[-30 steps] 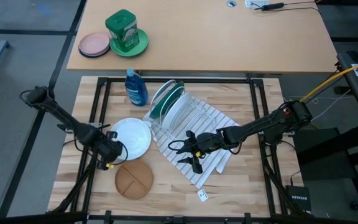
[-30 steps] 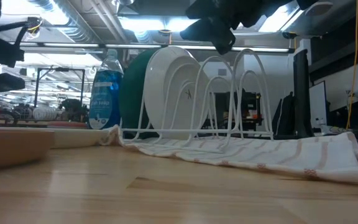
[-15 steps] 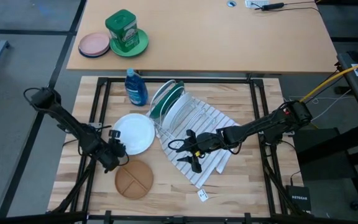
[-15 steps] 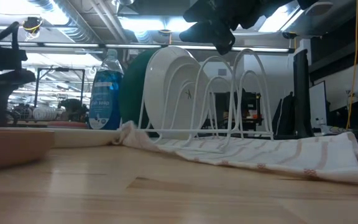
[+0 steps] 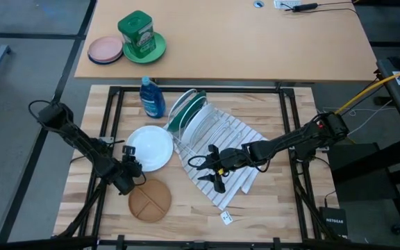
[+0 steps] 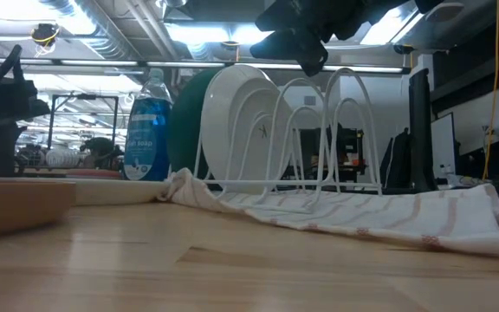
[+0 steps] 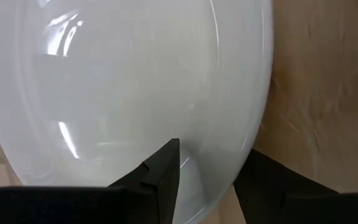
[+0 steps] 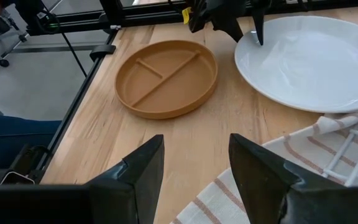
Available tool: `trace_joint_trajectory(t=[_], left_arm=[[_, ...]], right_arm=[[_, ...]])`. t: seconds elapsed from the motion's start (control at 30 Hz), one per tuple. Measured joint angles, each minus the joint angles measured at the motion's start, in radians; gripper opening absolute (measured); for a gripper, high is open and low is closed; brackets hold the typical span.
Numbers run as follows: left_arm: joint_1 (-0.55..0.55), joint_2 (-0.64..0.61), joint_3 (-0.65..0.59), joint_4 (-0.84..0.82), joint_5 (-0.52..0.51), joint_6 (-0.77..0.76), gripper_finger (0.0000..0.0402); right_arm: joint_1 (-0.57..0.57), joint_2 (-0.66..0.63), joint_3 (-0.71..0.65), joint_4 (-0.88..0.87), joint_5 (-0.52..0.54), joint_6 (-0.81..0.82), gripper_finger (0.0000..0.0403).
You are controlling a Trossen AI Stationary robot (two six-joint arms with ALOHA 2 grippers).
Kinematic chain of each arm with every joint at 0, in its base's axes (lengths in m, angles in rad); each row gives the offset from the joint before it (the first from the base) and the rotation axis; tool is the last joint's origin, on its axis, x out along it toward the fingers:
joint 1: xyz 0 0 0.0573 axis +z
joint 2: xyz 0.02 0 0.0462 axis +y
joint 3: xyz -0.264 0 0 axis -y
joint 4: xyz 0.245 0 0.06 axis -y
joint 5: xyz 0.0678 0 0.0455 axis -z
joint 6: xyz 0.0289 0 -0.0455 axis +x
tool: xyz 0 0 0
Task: Sort dishes
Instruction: Put the white plate into the white dish rack
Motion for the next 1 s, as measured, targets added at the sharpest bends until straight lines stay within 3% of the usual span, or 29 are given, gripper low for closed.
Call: trace_joint_trajectory(t=[0.47,0.77,1.0], left_arm=[[0.002,0.002,-0.004,0.017,-0.019,-0.041,0.0128],[0.003,0.008,-0.009,0.059,-0.087,-0.007,0.0022],[0.003,0.007,0.005,0.095,-0.077,-0.043,0.0016]], right_arm=[[0.0,0.0,0.0,0.0,0.0,0.0,0.0183],[0.0,0.0,0.0,0.0,-0.001,0.0,0.0183],[0.0,0.0,0.0,0.001,-0.004,0.0,0.0183]])
